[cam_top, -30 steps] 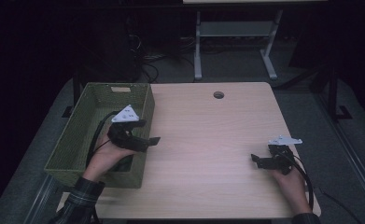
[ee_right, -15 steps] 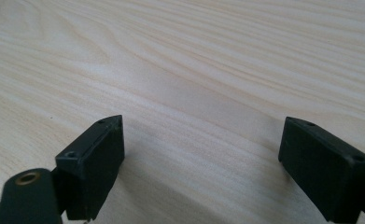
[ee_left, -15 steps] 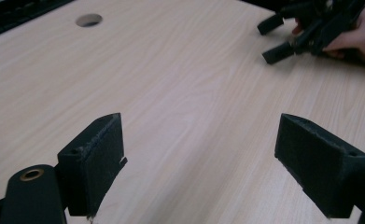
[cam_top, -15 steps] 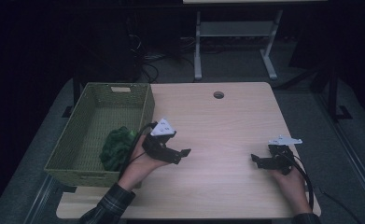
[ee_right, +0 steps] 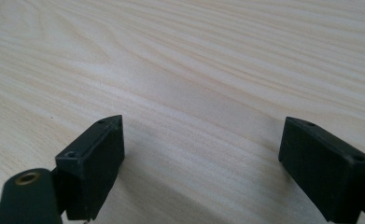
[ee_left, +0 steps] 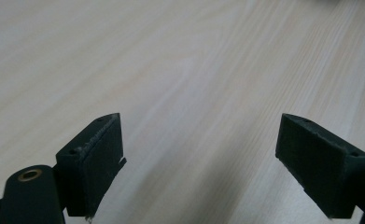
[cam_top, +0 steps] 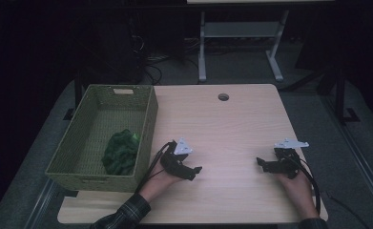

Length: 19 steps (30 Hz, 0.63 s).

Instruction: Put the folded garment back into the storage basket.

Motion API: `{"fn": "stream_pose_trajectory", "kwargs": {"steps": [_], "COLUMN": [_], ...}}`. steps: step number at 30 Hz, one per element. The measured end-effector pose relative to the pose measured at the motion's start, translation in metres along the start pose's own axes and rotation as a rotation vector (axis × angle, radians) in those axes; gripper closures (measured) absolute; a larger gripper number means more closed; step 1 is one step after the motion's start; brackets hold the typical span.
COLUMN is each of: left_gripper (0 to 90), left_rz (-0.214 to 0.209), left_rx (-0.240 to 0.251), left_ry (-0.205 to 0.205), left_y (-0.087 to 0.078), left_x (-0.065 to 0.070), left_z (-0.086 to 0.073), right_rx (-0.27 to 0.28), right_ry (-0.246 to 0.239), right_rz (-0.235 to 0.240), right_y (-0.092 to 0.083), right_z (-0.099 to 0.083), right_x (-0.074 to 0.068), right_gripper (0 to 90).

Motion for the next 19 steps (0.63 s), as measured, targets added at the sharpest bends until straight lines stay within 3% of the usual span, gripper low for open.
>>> {"fn": "stream_pose_trajectory", "kwargs": {"steps": [7,19], "left_gripper": [14.3,13.0], "left_rz": [0.028,0.003], "left_rx": [-0.05,-0.012], "left_ry": [0.021,0.013], "left_y": [0.013,0.012], "left_x": [-0.003,-0.006], "left_z": [-0.012,-0.016], "right_rx": [0.0,0.0], "right_ry": [0.0,0.0], "right_rz": [0.0,0.0], "right_y": [0.0,0.0], "right_z": [0.0,0.0], "right_x": [0.0,0.0], "right_gripper": [14.1,14.1]}}
Point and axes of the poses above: each handheld gripper's, and its own axes: y roughly forward along the jaws, z roughly out of its top, x roughly to its right, the point moved 5 cm from there along y, roughly forward along the jaws, and after that the axes turned 14 degrees about -z, right-handed, at the moved point
